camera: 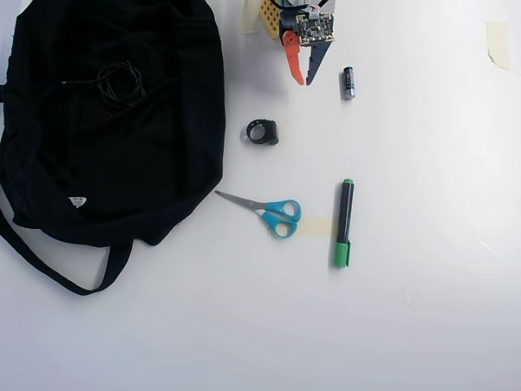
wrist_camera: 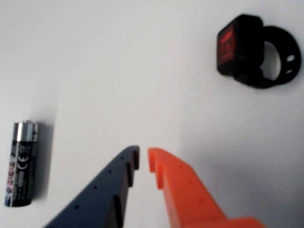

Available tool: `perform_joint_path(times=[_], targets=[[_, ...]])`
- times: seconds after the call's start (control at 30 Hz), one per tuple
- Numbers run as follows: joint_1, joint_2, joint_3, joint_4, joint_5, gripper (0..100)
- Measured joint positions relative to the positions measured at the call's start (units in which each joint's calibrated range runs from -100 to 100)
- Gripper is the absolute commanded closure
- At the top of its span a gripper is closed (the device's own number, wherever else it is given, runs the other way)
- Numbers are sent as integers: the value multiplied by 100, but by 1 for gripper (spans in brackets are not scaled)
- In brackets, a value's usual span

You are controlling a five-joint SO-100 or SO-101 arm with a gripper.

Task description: Put the cable into the black bag

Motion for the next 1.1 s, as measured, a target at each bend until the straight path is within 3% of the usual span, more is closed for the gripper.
perform_joint_path(times=[0.43, 1.1], targets=[[7, -17, 1077, -464, 5, 98], [7, -17, 1101, -481, 10, 98]])
